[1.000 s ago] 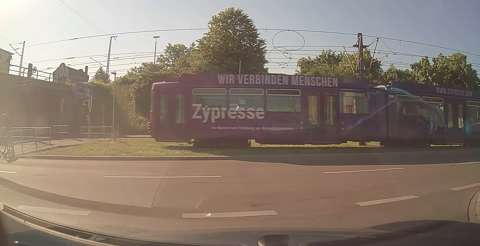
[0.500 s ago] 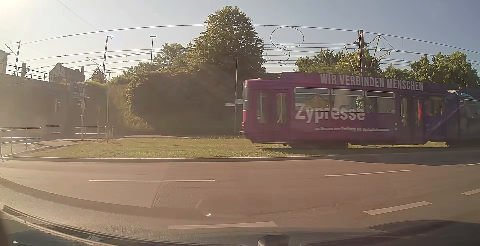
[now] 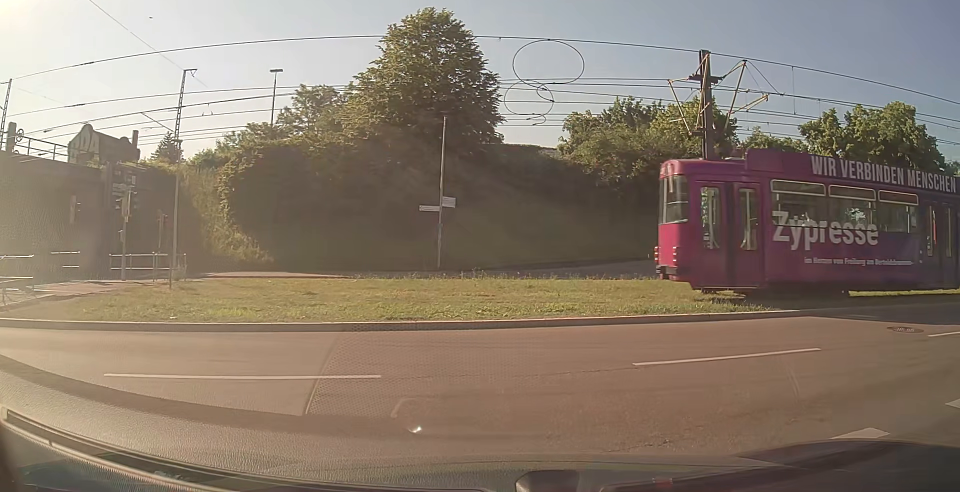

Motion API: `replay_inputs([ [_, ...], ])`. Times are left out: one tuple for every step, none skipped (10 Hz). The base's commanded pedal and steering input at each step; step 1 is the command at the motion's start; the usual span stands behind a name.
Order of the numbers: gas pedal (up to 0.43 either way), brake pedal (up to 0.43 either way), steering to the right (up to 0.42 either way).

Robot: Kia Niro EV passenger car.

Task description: Follow the waypoints while adhering to traffic rules and regulations

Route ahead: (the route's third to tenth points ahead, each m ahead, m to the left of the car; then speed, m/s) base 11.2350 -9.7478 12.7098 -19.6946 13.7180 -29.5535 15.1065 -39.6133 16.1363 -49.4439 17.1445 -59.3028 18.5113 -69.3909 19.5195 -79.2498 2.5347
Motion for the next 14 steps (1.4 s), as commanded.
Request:
replay_inputs([
  [0.248,0.000,0.359],
  [0.248,0.000,0.402],
  [0.248,0.000,0.444],
  [0.248,0.000,0.467],
  [0.248,0.000,0.485],
  [0.248,0.000,0.488],
  [0.248,0.000,0.488],
  [0.248,0.000,0.488],
  [0.248,0.000,0.492],
  [0.248,0.000,0.501],
  [0.248,0.000,0.514],
  [0.240,0.000,0.531],
  [0.240,0.000,0.544],
  [0.240,0.000,0.554],
])
